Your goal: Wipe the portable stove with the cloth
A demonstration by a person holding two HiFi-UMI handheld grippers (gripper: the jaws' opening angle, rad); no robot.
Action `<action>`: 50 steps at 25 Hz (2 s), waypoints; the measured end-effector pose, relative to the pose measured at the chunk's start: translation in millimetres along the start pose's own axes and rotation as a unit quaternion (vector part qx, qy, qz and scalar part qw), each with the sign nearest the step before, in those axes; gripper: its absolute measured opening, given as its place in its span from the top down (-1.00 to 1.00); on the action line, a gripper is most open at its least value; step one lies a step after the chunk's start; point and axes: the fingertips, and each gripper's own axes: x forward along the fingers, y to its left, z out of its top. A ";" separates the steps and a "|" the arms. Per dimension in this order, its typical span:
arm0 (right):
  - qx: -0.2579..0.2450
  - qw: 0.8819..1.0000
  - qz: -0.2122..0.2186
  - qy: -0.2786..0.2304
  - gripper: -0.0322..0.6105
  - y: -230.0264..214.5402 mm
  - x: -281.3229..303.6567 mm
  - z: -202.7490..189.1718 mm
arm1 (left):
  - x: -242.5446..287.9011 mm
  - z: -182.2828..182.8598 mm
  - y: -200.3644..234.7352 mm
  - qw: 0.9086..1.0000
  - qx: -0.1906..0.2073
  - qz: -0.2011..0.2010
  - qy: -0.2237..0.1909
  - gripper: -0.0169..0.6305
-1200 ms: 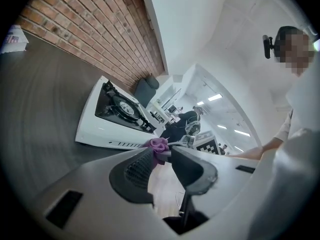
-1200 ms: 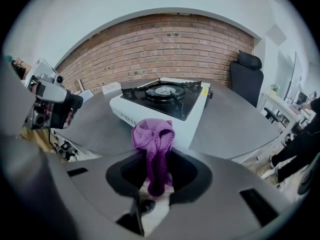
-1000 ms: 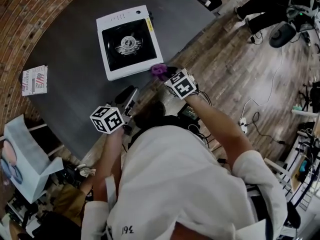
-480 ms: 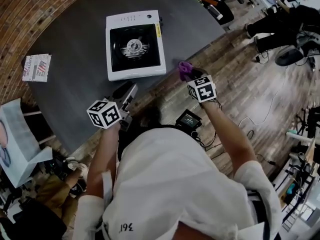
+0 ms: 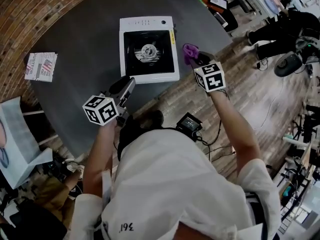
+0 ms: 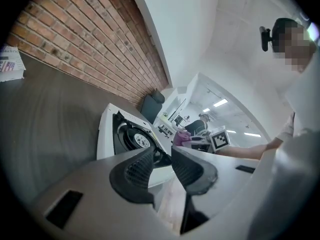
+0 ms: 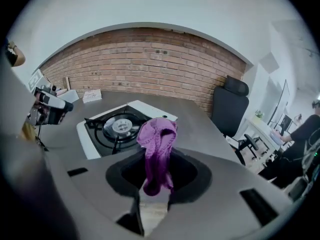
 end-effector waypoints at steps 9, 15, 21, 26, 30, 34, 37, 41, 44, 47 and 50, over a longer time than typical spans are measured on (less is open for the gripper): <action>-0.070 0.997 0.027 0.010 0.55 66.4 63.1 109.6 | -31.1 43.0 45.7 1.000 0.002 -0.030 -0.008 0.60; -0.122 0.991 0.031 0.047 0.55 101.8 115.5 159.6 | -43.0 54.5 74.7 0.998 -0.011 -0.053 -0.014 0.59; -0.177 0.979 0.035 0.093 0.55 124.3 160.0 194.9 | -47.8 62.1 93.8 0.997 -0.032 -0.067 -0.029 0.60; -0.205 0.971 0.030 0.120 0.55 134.8 194.9 220.7 | -56.4 68.6 110.1 0.996 -0.044 -0.069 -0.040 0.60; -0.207 0.968 0.018 0.144 0.55 132.2 217.3 231.6 | -61.5 68.6 114.8 0.995 -0.051 -0.068 -0.045 0.60; -0.239 0.956 -0.007 0.170 0.55 132.1 237.7 229.9 | -69.1 67.0 124.3 0.995 -0.061 -0.062 -0.048 0.59; -0.274 0.947 0.001 0.171 0.55 149.4 250.8 224.6 | -74.4 64.0 133.2 0.995 -0.067 -0.058 -0.046 0.60; -0.292 0.940 0.020 0.174 0.55 169.2 253.3 211.9 | -74.1 59.0 137.5 0.995 -0.072 -0.060 -0.040 0.59; -0.305 0.936 0.026 0.177 0.55 174.8 250.2 207.2 | -69.1 59.8 132.9 0.994 -0.071 -0.068 -0.039 0.60; -0.329 0.927 0.035 0.180 0.55 182.3 244.0 199.9 | -64.8 58.2 126.9 0.994 -0.071 -0.076 -0.034 0.59; -0.356 0.917 0.039 0.178 0.56 190.2 239.5 192.7 | -62.0 56.2 123.9 0.994 -0.071 -0.080 -0.029 0.60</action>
